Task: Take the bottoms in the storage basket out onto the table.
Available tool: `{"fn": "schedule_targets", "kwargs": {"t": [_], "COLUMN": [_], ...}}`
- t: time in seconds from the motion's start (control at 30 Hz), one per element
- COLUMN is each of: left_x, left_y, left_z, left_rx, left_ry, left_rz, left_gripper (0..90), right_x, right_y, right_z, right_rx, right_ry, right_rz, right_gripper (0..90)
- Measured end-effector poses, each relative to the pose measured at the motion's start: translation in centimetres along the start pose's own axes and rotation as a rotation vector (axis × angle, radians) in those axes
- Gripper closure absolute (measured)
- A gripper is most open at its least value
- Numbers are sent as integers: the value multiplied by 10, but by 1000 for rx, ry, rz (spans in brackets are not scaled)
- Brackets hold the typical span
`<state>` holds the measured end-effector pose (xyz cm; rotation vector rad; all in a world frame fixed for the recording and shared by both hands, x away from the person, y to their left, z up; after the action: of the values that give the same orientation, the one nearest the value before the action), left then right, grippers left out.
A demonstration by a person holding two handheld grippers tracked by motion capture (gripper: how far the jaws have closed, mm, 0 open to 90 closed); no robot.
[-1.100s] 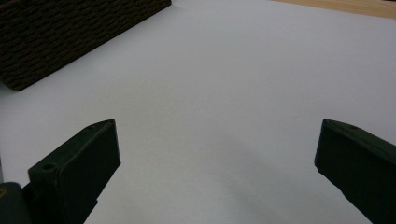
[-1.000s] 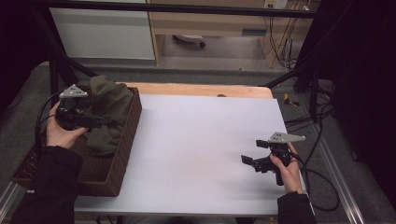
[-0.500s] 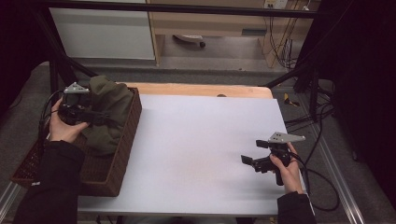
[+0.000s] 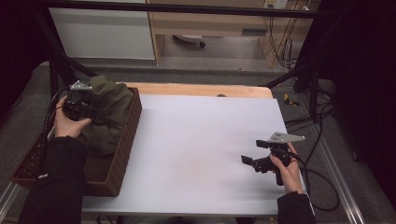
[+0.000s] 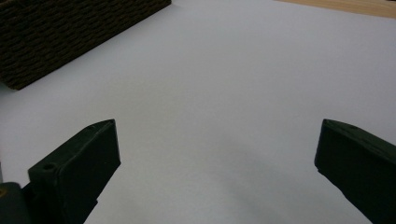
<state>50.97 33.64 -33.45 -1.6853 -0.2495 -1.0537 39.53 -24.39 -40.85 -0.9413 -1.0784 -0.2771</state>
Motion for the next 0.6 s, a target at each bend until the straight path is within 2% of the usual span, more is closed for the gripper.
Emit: {"fn": "schedule_targets", "kwargs": {"t": [0.13,0.6], "left_x": [-2,-10], "left_y": [6,25], "left_z": [6,13], "left_rx": [-1,17], "left_ry": [-26,-26], "left_rz": [3,50], "left_gripper": [52,67], "right_x": [0,0], "right_y": [0,0], "right_z": [0,-1], "right_rx": [0,-1], "right_ry": [1,-2], "right_rz": [-3,2], "right_gripper": [7,7]}}
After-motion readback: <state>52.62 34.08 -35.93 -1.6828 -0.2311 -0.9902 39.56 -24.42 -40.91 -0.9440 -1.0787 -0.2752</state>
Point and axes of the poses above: each handheld gripper's, and its own axes: y roughly forward along the jaws, x roughly out of its top, z roughly to its left, the point moved 3 cm from there along y, roughly forward along the jaws, and after that the axes turned 7 degrees about -x, right-handed, at the moved point
